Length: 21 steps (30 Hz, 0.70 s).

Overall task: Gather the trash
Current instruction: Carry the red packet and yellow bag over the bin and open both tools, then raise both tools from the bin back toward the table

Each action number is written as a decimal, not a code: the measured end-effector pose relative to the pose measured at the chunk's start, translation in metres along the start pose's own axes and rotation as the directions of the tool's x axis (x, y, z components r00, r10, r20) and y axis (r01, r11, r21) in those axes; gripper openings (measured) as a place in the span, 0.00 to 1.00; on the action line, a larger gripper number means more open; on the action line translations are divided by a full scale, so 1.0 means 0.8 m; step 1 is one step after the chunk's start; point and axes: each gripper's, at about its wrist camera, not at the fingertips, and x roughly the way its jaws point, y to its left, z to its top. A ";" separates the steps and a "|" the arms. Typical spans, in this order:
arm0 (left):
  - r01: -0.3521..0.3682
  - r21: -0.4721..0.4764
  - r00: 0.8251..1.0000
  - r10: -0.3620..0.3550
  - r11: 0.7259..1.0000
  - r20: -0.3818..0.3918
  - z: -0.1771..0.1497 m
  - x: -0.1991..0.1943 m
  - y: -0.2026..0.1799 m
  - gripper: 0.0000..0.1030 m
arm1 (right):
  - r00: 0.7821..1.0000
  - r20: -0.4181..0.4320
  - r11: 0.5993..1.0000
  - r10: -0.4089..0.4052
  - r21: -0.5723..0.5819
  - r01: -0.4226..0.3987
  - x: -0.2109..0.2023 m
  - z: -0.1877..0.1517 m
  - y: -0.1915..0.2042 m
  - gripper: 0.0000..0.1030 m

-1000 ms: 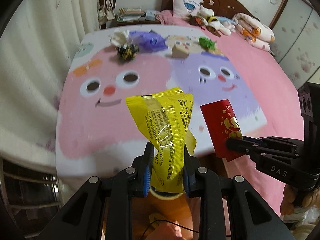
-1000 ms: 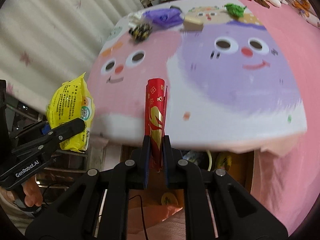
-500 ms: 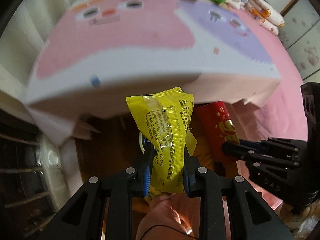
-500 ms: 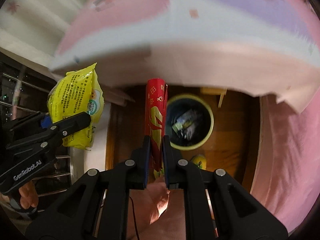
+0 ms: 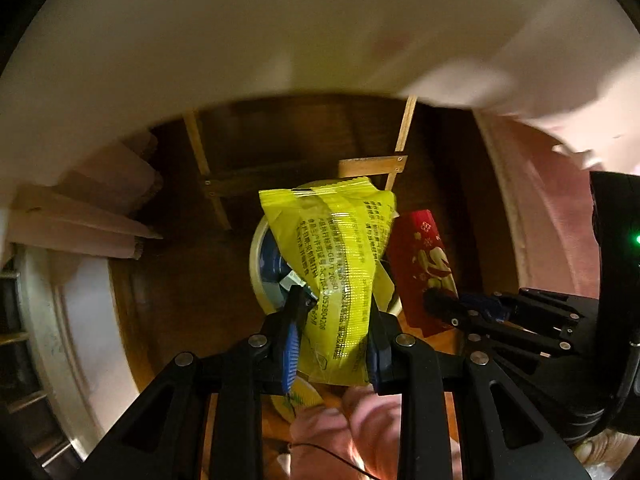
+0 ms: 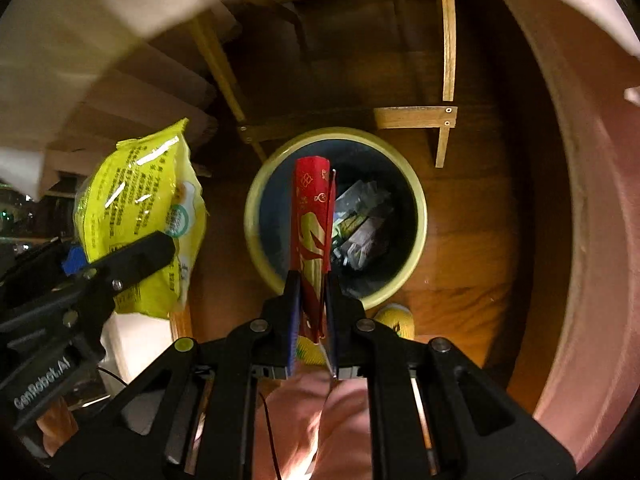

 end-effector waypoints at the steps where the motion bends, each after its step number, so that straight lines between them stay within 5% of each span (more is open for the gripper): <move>1: -0.007 0.002 1.000 0.007 1.000 -0.002 0.002 0.014 0.002 0.29 | 1.000 0.002 1.000 0.003 0.002 -0.003 0.013 0.004 -0.004 0.09; 6: -0.038 -0.013 0.999 0.038 0.999 -0.015 0.015 0.069 0.009 0.54 | 0.999 0.024 0.999 0.043 0.025 -0.044 0.058 0.019 -0.025 0.14; 12: -0.073 -0.053 0.997 0.073 0.996 -0.002 0.027 0.095 0.014 0.79 | 0.999 0.036 0.999 0.031 0.041 -0.032 0.086 0.032 -0.037 0.41; 21: -0.092 -0.079 0.995 0.095 0.993 0.033 0.019 0.052 0.031 0.79 | 0.997 0.077 0.998 0.007 0.057 -0.011 0.047 0.031 -0.035 0.46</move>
